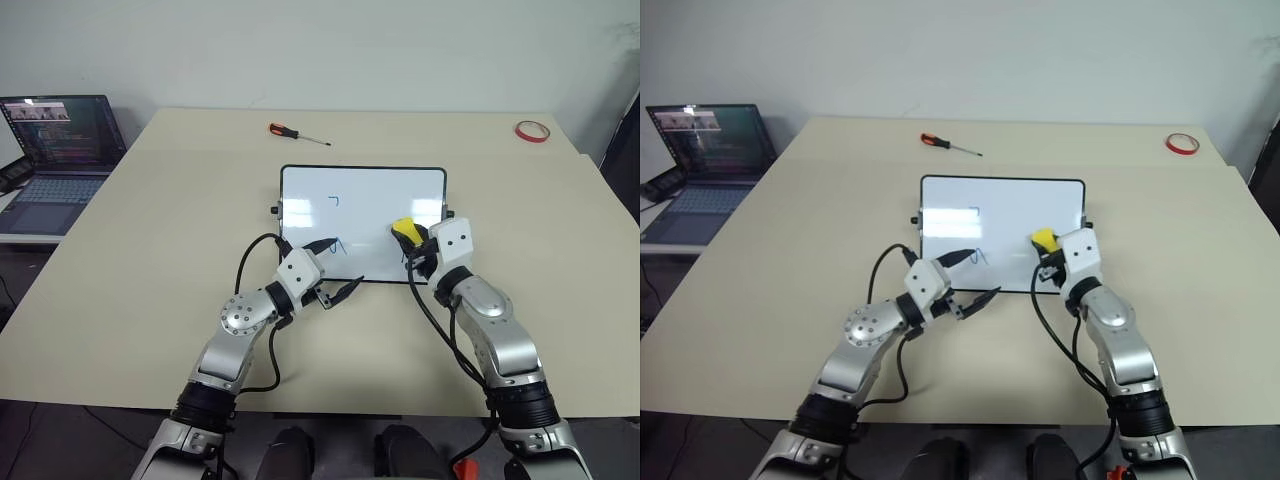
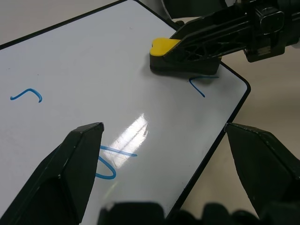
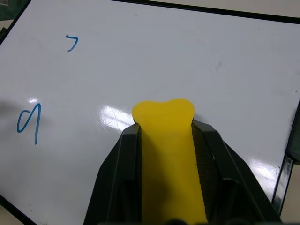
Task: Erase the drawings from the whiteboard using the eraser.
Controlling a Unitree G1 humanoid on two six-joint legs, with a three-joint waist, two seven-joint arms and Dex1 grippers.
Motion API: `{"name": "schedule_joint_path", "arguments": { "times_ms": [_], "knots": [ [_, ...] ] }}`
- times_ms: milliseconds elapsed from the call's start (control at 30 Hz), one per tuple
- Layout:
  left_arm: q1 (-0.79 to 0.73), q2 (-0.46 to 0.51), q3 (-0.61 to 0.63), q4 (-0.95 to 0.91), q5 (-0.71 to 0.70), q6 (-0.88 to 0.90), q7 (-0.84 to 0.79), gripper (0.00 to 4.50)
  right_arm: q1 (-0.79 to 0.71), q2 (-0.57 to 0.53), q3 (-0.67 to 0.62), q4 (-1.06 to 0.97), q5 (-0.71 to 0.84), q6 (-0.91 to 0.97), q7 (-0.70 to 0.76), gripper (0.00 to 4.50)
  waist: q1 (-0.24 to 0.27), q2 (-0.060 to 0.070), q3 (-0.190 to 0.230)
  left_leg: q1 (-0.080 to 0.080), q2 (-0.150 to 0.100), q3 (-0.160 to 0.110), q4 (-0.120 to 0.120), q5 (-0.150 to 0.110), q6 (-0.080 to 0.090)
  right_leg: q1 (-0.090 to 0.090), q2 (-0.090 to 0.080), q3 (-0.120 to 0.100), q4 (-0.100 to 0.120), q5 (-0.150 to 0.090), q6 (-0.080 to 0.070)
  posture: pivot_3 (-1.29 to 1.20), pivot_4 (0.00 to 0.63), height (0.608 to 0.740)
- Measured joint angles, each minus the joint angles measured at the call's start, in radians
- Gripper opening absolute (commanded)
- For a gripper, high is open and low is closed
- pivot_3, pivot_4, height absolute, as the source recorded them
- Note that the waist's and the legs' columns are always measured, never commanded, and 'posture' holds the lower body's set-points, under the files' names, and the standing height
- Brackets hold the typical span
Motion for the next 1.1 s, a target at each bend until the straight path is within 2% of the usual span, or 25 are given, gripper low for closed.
{"name": "schedule_joint_path", "arguments": {
  "times_ms": [400,667,867,1100],
  "knots": [
    [-0.020,-0.001,0.000,0.010,0.000,-0.011,-0.002,4.50,-0.012,-0.028,0.017,-0.018,-0.037,0.076,-0.002,1.16,0.004,0.000,0.000,0.002,0.000,-0.001,0.004,0.000,0.000,0.002,0.000,0.000,0.005,0.000,0.000,0.00,0.150,0.740],
    [-0.022,0.000,0.000,0.037,0.000,-0.019,-0.002,4.50,0.154,-0.134,0.020,-0.178,-0.059,0.190,0.019,1.16,0.008,-0.002,-0.002,0.002,-0.001,-0.002,0.006,0.000,0.000,0.005,0.000,-0.001,0.004,0.000,0.000,0.00,0.150,0.740],
    [-0.014,-0.003,0.000,0.037,-0.002,-0.022,-0.002,4.50,0.218,-0.168,0.003,-0.243,-0.058,0.259,0.041,1.16,0.003,-0.003,-0.002,0.006,-0.001,-0.002,0.007,0.000,0.000,0.009,0.000,-0.001,0.004,0.000,0.000,0.00,0.150,0.740],
    [0.003,-0.005,-0.001,0.037,-0.004,-0.023,-0.010,4.50,0.171,-0.141,-0.018,-0.227,-0.029,0.271,0.040,1.16,0.000,-0.003,-0.001,0.006,-0.001,-0.002,0.007,0.000,0.000,0.008,0.000,-0.001,0.004,0.000,0.000,0.00,0.150,0.740]
  ]
}}
